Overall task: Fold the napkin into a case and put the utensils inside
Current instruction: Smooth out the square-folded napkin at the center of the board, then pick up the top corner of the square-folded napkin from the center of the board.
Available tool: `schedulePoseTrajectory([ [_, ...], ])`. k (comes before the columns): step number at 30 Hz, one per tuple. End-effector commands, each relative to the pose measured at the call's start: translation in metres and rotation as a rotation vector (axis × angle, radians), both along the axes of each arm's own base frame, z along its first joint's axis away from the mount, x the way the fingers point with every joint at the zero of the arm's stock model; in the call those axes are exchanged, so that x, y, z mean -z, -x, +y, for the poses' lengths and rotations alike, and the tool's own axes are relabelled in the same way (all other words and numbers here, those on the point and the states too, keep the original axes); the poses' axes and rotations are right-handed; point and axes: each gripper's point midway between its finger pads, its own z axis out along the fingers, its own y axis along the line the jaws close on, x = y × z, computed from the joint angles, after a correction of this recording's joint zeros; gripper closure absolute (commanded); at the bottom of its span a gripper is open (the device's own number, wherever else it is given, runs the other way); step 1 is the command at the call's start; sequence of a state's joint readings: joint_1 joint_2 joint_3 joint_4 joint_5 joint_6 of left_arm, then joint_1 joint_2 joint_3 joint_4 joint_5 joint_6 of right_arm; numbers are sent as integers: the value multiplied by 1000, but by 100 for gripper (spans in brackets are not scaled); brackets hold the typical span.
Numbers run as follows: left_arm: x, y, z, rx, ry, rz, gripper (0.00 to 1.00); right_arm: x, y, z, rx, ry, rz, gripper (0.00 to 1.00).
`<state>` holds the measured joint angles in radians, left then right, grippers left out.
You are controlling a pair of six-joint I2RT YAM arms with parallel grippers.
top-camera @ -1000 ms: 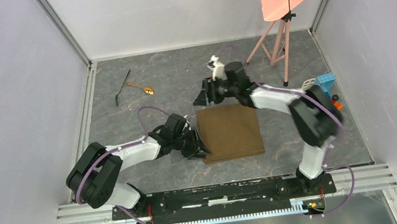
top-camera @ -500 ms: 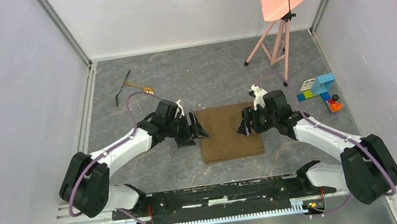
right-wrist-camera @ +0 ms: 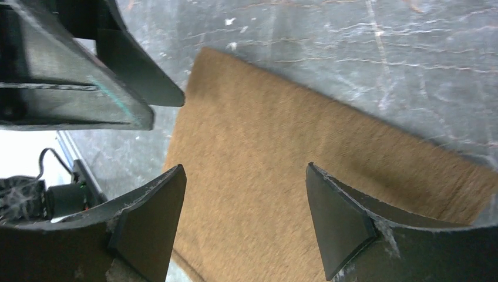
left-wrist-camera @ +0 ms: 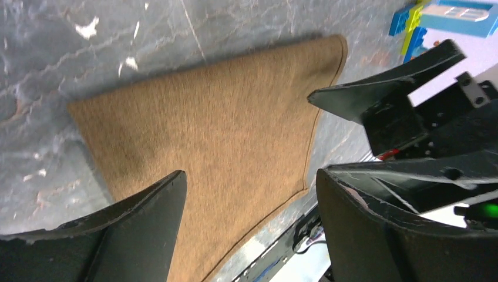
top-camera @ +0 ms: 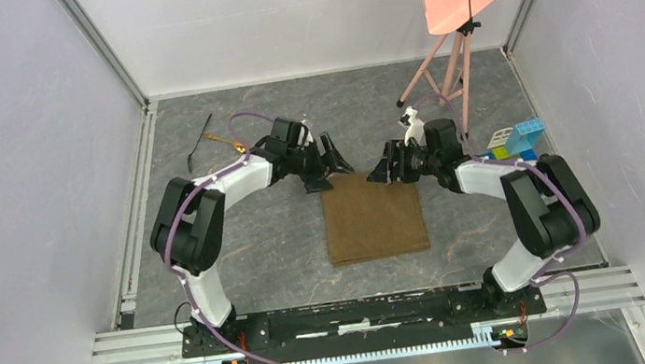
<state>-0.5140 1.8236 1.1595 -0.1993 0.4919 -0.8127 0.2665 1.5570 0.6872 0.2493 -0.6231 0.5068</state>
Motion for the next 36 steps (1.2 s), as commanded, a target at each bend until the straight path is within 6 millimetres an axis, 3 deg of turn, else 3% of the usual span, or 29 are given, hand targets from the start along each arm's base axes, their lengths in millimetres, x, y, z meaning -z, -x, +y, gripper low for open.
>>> schedulePoseTrajectory([
  [1, -9, -26, -15, -38, 44, -13, 13, 23, -27, -14, 36, 81, -43, 19],
  [4, 16, -28, -11, -44, 1, 27, 13, 45, -30, -31, 81, 85, -18, 19],
  [7, 40, -18, 7, -75, -118, 19, 11, 69, -29, -44, 86, 166, 56, 20],
  [10, 46, -1, 23, -97, -169, -12, 10, 61, -17, -32, 16, 161, 43, 19],
  [13, 49, 19, 36, -83, -205, -26, 10, 38, -9, -28, -32, 222, -4, 18],
  [15, 42, 32, 36, -63, -186, -26, 10, 17, 2, -33, -46, 291, -34, 17],
  [18, 18, 52, 28, -5, -162, -69, 10, -16, 21, -41, -44, 346, -108, 17],
  [21, -9, 69, 31, 18, -144, -115, 9, -29, 47, -59, -12, 392, -117, 21],
  [26, -21, 95, 37, 20, -85, -96, 12, -23, 78, -105, 139, 551, -23, 31],
  [28, -23, 104, 32, 23, -25, -68, 12, -14, 92, -115, 212, 552, 44, 34],
  [30, -28, 113, 24, 32, 35, -50, 12, 1, 108, -111, 225, 503, 106, 34],
  [32, -31, 119, 19, 42, 43, -51, 12, 15, 122, -106, 225, 460, 159, 42],
  [36, -28, 130, 13, 64, 45, -53, 12, 34, 131, -109, 251, 455, 190, 51],
])
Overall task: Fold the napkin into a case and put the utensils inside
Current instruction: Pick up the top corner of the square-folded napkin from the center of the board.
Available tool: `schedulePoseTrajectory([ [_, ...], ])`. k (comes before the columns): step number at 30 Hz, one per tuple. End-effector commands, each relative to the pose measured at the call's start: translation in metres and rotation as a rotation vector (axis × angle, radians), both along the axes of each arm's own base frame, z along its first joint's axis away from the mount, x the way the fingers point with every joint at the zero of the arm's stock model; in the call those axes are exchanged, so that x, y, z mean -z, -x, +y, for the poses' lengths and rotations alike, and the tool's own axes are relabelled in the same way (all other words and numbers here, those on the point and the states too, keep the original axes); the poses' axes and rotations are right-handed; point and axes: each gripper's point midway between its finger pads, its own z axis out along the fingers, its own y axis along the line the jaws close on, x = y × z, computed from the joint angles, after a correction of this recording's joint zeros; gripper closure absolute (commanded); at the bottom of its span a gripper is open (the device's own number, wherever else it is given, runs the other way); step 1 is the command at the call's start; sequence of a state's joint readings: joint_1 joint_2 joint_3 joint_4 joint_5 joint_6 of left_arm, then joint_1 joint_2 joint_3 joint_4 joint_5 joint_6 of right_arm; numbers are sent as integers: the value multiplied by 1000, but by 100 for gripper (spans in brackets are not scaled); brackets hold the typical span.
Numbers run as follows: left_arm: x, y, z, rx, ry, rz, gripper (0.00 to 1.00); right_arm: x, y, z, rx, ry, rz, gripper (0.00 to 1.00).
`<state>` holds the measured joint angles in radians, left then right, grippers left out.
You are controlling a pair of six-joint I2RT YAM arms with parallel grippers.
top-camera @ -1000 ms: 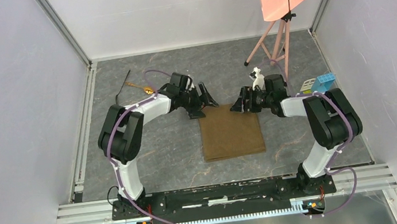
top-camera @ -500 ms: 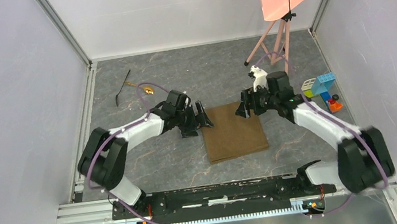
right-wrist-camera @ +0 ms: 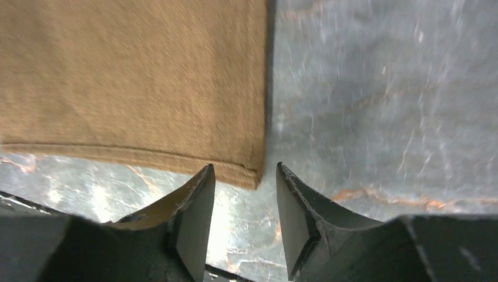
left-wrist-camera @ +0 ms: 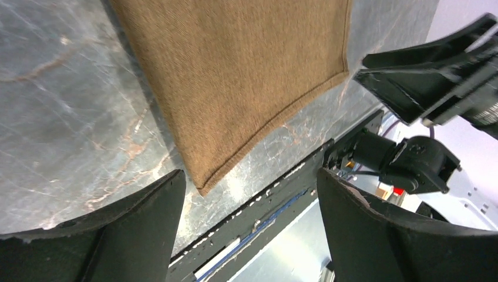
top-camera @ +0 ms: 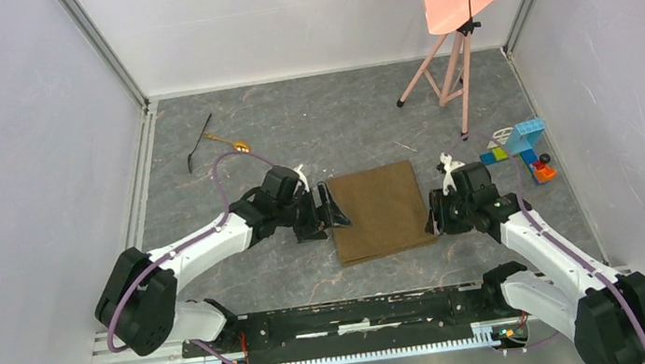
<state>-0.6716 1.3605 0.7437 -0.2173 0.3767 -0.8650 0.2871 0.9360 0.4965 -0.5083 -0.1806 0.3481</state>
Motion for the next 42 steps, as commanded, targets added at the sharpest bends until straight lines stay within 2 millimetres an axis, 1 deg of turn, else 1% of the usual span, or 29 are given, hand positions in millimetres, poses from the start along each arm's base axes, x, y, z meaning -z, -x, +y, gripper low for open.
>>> schedulePoseTrajectory([
  [1, -16, 10, -16, 24, 91, -7, 12, 13, 11, -2, 66, -23, 47, 53],
  [2, -15, 12, -17, 28, 93, -7, 12, 14, 12, 1, 57, -37, 51, 54],
  [5, -10, 17, -16, 33, 90, -2, 12, 21, 16, 0, 54, -29, 65, 58],
  [10, -8, 22, -17, 34, 107, 5, 12, 23, 14, -2, 51, -20, 60, 63],
  [16, -10, 21, -16, 36, 103, -5, 12, 23, 10, -7, 49, 16, 46, 64],
  [23, -12, 21, -15, 35, 96, -10, 12, 27, 14, 1, 30, -31, 51, 65],
  [26, -12, 20, -15, 35, 95, -11, 12, 30, 16, 2, 28, -33, 56, 67],
  [29, -12, 21, -15, 33, 96, -12, 12, 33, 18, 3, 25, -41, 65, 68],
  [32, -12, 21, -14, 34, 92, -15, 12, 31, 17, 4, 24, -46, 60, 68],
  [39, -9, 21, -13, 34, 84, -11, 13, 17, 11, 8, 20, -66, 30, 77],
  [42, -8, 21, -13, 34, 84, -10, 13, 13, 10, 7, 20, -66, 23, 79],
])
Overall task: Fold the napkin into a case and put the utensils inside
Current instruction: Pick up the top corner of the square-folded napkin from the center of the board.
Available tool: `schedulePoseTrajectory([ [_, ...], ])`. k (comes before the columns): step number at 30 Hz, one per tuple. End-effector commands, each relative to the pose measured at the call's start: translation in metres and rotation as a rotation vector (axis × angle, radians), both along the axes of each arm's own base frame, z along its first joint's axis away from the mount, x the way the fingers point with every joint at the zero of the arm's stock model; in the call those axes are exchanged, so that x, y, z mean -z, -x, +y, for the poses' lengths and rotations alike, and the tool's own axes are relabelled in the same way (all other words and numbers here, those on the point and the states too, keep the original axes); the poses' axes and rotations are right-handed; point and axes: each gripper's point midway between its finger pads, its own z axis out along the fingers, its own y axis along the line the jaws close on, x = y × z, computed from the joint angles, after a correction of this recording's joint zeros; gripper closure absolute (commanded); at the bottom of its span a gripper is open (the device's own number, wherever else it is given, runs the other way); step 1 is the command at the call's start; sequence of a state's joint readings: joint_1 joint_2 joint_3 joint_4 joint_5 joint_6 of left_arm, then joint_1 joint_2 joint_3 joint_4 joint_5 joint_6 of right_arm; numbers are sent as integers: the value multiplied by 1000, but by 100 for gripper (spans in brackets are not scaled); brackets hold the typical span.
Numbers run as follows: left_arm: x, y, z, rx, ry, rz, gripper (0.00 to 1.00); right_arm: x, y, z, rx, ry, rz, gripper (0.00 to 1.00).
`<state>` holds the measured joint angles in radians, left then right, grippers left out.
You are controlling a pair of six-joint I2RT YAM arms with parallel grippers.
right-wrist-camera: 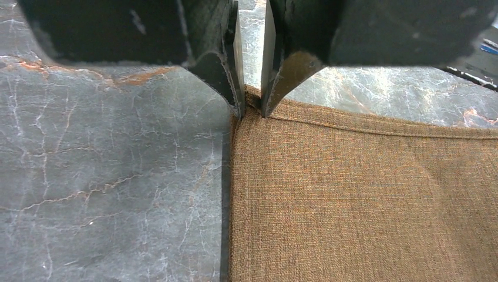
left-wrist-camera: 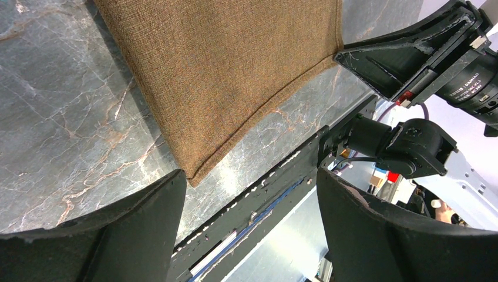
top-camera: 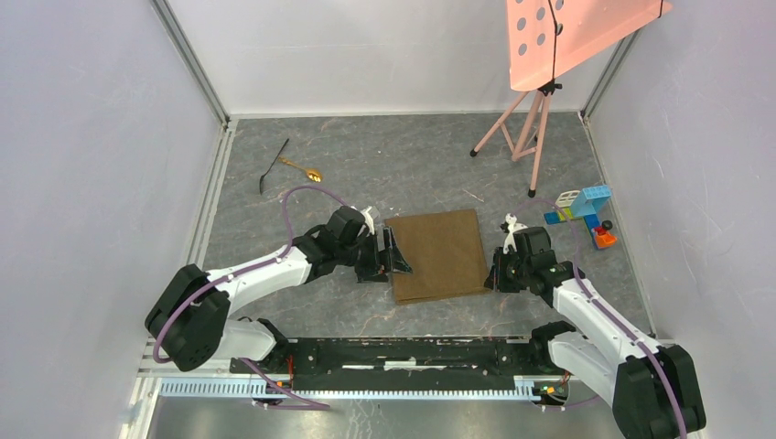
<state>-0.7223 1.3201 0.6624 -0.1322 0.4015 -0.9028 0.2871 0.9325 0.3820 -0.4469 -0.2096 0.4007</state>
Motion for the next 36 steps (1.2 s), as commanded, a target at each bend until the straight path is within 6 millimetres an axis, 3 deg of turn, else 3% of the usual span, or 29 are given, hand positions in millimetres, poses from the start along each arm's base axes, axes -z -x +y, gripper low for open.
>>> schedulePoseTrajectory([
  [1, -11, -2, -5, -8, 33, -13, 13, -20, -11, 6, -5, -31, -51, 79],
  [12, -12, -2, -6, -7, 42, -15, 13, -23, -12, 7, -20, -31, -52, 71],
  [18, -11, -2, -6, -9, 41, -14, 13, -26, -13, 8, -27, -33, -62, 73],
  [26, -6, -3, -3, -22, 20, -8, 13, -20, -11, 10, -27, -45, -55, 79],
  [29, -2, -3, -2, -25, 10, -3, 13, -21, -12, 11, -33, -48, -62, 86],
  [33, 11, -4, 5, -41, -47, 10, 15, -25, -16, 15, -52, -67, -82, 100],
  [36, 23, -4, 11, -54, -90, 16, 18, -29, -21, 26, -91, -109, -108, 100],
])
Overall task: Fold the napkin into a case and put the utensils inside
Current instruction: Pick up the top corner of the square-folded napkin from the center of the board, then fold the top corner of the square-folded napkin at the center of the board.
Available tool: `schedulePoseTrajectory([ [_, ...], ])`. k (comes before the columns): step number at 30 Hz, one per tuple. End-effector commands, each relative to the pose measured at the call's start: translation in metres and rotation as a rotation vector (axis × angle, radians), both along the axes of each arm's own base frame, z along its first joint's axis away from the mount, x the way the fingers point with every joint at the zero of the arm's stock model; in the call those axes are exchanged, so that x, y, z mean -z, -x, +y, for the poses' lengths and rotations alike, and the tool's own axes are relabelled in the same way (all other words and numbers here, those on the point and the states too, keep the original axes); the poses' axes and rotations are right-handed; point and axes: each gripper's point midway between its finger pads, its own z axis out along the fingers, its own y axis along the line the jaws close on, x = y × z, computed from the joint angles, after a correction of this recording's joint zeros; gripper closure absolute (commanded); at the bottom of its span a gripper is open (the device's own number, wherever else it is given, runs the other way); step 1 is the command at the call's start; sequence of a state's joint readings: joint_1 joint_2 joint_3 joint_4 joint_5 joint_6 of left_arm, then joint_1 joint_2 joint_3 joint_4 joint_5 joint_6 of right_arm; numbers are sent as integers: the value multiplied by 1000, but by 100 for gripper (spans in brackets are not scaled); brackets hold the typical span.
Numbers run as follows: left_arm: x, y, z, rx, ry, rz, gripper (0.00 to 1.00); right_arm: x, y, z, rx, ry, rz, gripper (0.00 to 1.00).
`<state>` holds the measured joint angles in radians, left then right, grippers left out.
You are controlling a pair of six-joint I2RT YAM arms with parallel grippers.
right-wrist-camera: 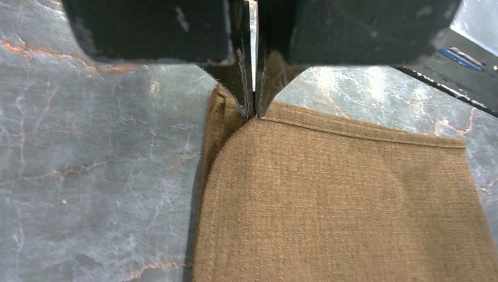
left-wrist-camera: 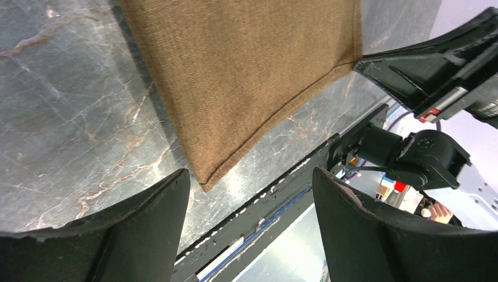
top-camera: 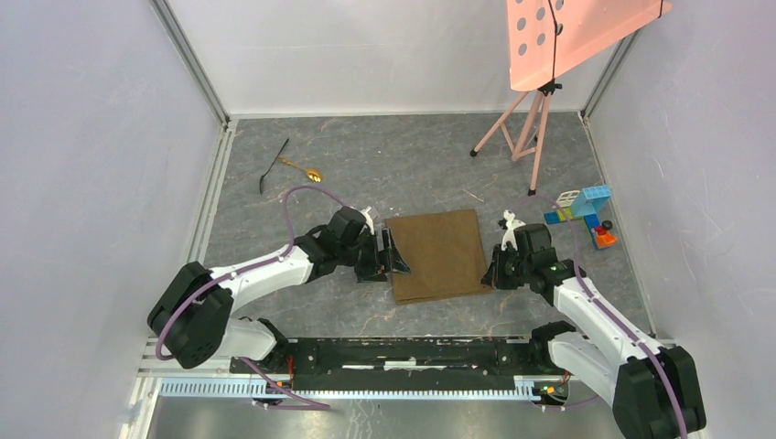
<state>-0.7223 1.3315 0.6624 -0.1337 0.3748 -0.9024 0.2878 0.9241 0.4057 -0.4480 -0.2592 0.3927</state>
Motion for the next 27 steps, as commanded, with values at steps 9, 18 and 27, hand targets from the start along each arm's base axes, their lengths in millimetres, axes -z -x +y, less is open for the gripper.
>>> schedulePoseTrajectory([
  [9, 48, 9, 15, -28, -125, 72, 39, -29, -39, 73, -188, -222, -97, 100],
  [18, 62, 22, 19, -32, -155, 89, 53, -47, -83, 152, -280, -384, -126, 100],
  [27, 72, 34, 21, -30, -164, 105, 61, -44, -118, 196, -255, -499, -111, 100],
])
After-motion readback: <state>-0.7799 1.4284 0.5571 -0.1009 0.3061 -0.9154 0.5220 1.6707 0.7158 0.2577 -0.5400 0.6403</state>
